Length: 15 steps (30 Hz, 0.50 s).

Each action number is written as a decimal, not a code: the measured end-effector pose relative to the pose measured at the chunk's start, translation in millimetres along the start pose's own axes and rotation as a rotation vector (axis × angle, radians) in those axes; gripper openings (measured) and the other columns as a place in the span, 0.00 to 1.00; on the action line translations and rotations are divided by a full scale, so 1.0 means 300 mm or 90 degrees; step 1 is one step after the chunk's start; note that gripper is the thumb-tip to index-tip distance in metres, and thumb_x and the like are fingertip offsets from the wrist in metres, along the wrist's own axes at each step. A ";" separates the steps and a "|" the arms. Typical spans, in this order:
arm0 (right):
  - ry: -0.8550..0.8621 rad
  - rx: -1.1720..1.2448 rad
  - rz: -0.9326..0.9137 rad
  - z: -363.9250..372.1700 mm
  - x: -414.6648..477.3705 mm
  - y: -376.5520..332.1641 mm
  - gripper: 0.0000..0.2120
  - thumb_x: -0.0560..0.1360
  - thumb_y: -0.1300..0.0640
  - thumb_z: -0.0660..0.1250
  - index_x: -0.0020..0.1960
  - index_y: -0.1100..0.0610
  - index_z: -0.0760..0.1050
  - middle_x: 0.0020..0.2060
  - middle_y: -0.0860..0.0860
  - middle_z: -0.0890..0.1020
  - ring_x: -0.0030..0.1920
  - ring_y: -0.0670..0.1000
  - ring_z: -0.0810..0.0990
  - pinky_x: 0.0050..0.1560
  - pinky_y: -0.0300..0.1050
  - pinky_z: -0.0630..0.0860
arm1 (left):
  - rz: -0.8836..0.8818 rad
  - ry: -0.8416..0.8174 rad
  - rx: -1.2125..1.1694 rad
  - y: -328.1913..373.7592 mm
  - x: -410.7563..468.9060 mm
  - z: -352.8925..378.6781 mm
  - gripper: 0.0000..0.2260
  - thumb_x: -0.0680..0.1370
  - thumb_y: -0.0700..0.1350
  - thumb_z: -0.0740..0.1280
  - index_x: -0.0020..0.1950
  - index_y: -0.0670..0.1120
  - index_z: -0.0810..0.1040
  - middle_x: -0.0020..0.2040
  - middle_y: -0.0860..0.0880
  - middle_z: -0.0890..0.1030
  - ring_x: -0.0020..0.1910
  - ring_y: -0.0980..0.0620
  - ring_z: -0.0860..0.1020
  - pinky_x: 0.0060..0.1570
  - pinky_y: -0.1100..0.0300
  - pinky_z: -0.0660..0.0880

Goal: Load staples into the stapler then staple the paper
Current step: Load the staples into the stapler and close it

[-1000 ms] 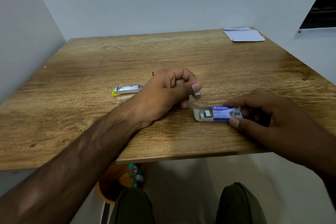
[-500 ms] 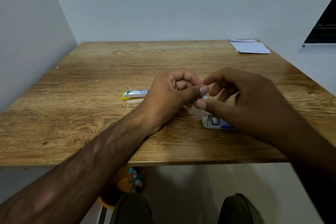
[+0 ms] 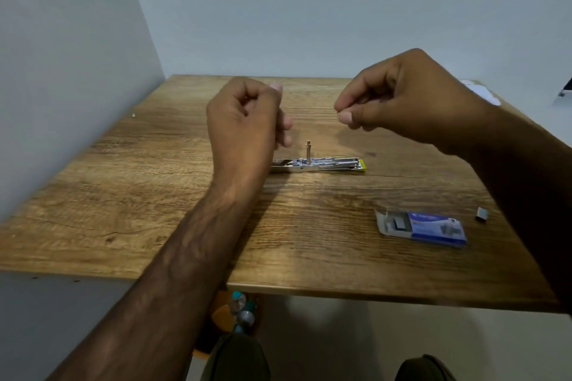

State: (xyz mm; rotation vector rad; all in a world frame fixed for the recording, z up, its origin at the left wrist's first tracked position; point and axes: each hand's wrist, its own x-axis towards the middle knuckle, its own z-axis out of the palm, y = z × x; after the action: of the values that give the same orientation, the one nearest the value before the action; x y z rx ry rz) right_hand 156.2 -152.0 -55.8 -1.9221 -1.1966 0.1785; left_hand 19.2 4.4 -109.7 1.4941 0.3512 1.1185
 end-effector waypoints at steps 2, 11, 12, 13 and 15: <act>-0.066 -0.015 0.001 0.013 0.034 0.020 0.04 0.71 0.60 0.78 0.45 0.55 0.87 0.37 0.54 0.88 0.40 0.54 0.87 0.44 0.50 0.84 | 0.070 0.012 0.136 -0.016 0.006 -0.005 0.08 0.78 0.43 0.69 0.41 0.41 0.77 0.32 0.42 0.81 0.28 0.50 0.78 0.28 0.62 0.72; -0.223 -0.075 -0.060 0.085 0.056 0.133 0.07 0.72 0.61 0.77 0.47 0.50 0.87 0.40 0.43 0.88 0.41 0.42 0.86 0.44 0.35 0.80 | -0.025 -0.365 0.504 -0.042 0.000 -0.012 0.12 0.71 0.47 0.74 0.54 0.53 0.83 0.45 0.57 0.82 0.44 0.58 0.80 0.43 0.61 0.77; -0.219 -0.072 -0.068 0.086 0.052 0.139 0.08 0.72 0.61 0.77 0.47 0.50 0.87 0.40 0.42 0.88 0.41 0.41 0.86 0.44 0.35 0.80 | -0.017 -0.376 0.508 -0.040 -0.004 -0.012 0.09 0.72 0.47 0.75 0.51 0.53 0.84 0.42 0.56 0.83 0.42 0.57 0.81 0.42 0.59 0.79; -0.214 -0.065 -0.073 0.087 0.049 0.143 0.08 0.72 0.61 0.77 0.47 0.50 0.87 0.39 0.41 0.88 0.41 0.40 0.85 0.44 0.34 0.80 | -0.011 -0.379 0.507 -0.041 -0.006 -0.013 0.06 0.72 0.47 0.75 0.48 0.52 0.84 0.40 0.55 0.83 0.40 0.57 0.81 0.42 0.58 0.79; -0.205 -0.050 -0.084 0.088 0.045 0.145 0.08 0.71 0.62 0.77 0.46 0.50 0.87 0.39 0.40 0.88 0.40 0.40 0.85 0.42 0.31 0.78 | -0.008 -0.378 0.492 -0.044 -0.008 -0.018 0.04 0.72 0.47 0.76 0.42 0.52 0.82 0.37 0.54 0.83 0.37 0.56 0.81 0.41 0.56 0.79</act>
State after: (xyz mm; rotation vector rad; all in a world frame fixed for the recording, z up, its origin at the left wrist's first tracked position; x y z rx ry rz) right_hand 179.2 -134.3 -99.7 -1.9227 -1.5588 0.3868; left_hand 18.6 9.5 -123.1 2.4074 0.3914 0.4758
